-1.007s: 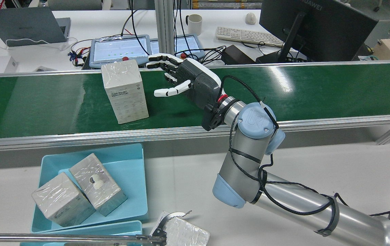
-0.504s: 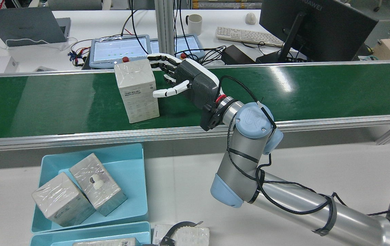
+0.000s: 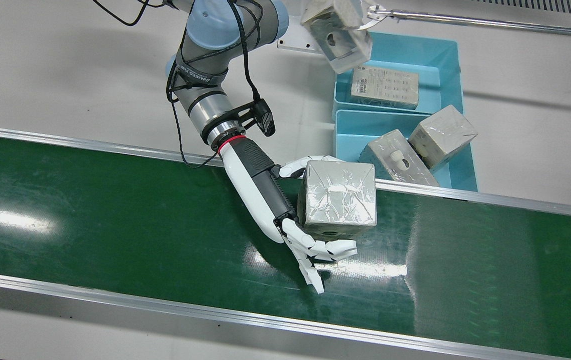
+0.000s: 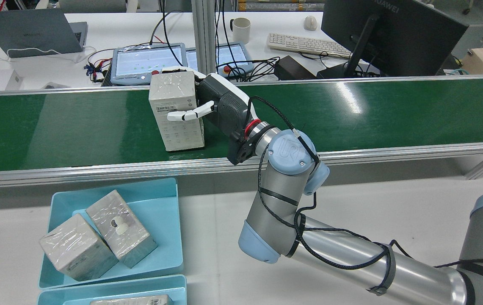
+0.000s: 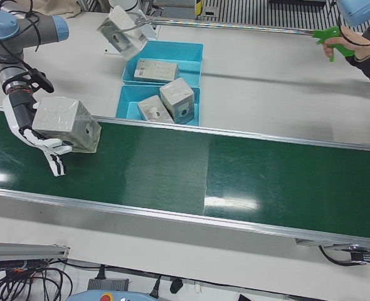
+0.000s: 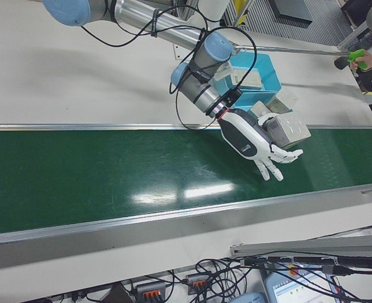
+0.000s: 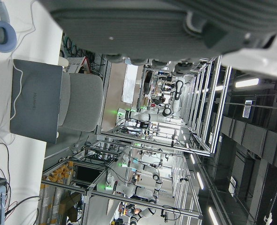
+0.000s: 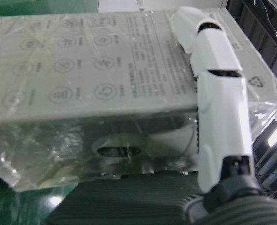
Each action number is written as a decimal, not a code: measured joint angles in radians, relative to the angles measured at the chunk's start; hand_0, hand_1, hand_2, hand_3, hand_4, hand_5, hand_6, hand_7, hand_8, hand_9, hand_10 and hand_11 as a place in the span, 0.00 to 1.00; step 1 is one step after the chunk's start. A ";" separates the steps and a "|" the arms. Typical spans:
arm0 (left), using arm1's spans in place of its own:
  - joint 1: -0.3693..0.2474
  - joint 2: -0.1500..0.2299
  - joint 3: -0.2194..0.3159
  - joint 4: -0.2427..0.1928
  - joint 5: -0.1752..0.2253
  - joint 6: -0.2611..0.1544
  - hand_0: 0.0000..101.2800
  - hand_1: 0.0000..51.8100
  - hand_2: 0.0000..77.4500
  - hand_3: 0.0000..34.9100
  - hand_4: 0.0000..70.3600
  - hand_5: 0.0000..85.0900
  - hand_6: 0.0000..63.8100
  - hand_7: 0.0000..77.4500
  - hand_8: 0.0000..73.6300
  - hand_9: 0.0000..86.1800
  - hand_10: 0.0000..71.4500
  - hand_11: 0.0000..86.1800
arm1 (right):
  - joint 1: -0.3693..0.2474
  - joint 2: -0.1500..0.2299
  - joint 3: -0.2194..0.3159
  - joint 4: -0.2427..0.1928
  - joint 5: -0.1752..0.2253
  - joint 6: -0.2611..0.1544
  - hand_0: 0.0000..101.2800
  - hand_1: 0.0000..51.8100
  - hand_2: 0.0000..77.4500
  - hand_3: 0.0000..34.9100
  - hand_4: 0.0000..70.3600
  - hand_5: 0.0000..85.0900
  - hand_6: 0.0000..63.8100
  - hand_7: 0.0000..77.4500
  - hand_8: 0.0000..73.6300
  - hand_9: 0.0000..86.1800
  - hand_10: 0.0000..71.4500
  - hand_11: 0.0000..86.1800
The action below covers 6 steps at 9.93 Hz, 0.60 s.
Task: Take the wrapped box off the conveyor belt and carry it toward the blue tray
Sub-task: 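Close the right hand fingers around the wrapped white box, then lift the box off the belt and carry it over the blue tray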
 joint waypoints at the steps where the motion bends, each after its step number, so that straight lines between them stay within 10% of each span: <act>1: 0.000 0.000 0.000 0.000 0.000 0.000 0.00 0.00 0.01 0.00 0.00 0.01 0.00 0.01 0.00 0.00 0.01 0.00 | -0.005 0.011 -0.006 0.000 0.015 -0.002 0.49 0.38 0.30 0.59 0.18 0.31 0.11 0.34 0.00 0.05 0.00 0.01; 3: 0.000 0.000 0.000 0.000 0.000 0.000 0.00 0.00 0.01 0.00 0.00 0.01 0.00 0.01 0.01 0.00 0.01 0.00 | -0.009 0.016 -0.006 -0.004 0.041 -0.004 0.51 0.41 0.34 0.56 0.26 0.37 0.17 0.44 0.00 0.11 0.00 0.01; 4: 0.000 0.000 0.000 0.000 0.000 0.000 0.00 0.00 0.01 0.00 0.00 0.01 0.00 0.01 0.01 0.00 0.01 0.00 | -0.009 0.013 0.002 -0.007 0.047 -0.004 0.56 0.34 0.39 0.40 0.37 0.42 0.28 0.52 0.00 0.39 0.19 0.05; 5: 0.000 0.000 0.000 0.000 0.000 0.000 0.00 0.00 0.01 0.00 0.00 0.01 0.00 0.01 0.01 0.00 0.01 0.00 | -0.009 0.007 0.025 -0.014 0.050 -0.004 0.56 0.34 0.39 0.40 0.37 0.42 0.28 0.52 0.00 0.39 0.19 0.05; 6: 0.000 0.000 0.000 0.000 0.000 0.000 0.00 0.00 0.01 0.00 0.00 0.01 0.00 0.01 0.01 0.00 0.00 0.00 | -0.009 0.004 0.069 -0.035 0.053 -0.004 0.57 0.24 0.39 0.23 0.47 0.49 0.36 0.61 0.10 0.61 0.40 0.28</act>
